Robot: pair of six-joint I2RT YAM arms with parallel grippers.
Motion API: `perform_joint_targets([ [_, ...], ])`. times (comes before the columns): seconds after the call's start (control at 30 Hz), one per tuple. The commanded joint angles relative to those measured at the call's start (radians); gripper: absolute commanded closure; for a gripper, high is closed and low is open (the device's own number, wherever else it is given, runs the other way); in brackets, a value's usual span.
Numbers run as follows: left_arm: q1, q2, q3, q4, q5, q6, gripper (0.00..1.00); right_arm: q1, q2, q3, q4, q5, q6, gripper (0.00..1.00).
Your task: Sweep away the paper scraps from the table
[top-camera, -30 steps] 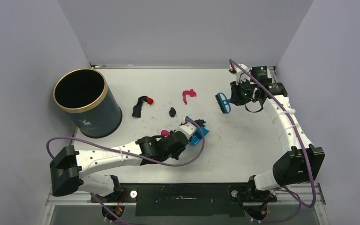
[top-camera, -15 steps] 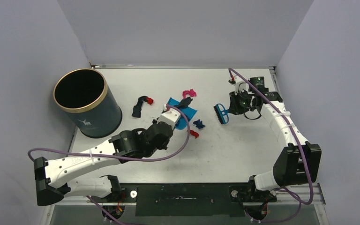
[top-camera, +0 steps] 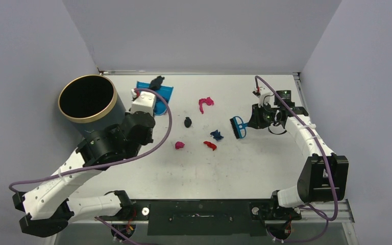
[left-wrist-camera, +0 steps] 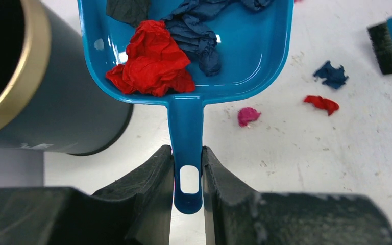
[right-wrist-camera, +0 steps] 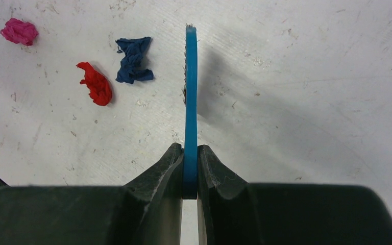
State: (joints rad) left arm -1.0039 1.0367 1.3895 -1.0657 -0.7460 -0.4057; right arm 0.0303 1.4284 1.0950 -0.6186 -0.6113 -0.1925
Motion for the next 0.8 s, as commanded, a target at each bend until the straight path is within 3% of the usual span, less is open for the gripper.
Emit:
perform_joint_targets([
  [0.0, 0.082, -0.024, 0.103, -0.098, -0.052, 0.003, 1.0, -0.025, -0.043, -0.035, 0.093, -0.066, 0.017, 0.95],
  [0.17, 0.225, -0.042, 0.117, -0.075, 0.001, 0.051, 1.0, -0.027, -0.046, -0.061, 0.117, -0.092, 0.019, 0.95],
  [0.47, 0.632, -0.035, 0.073, 0.068, 0.263, 0.145, 1.0, -0.058, -0.046, -0.093, 0.123, -0.111, 0.002, 0.95],
  [0.77, 0.749, 0.019, 0.031, 0.171, 0.365, 0.102, 1.0, -0.06, -0.035, -0.097, 0.126, -0.125, -0.005, 0.95],
])
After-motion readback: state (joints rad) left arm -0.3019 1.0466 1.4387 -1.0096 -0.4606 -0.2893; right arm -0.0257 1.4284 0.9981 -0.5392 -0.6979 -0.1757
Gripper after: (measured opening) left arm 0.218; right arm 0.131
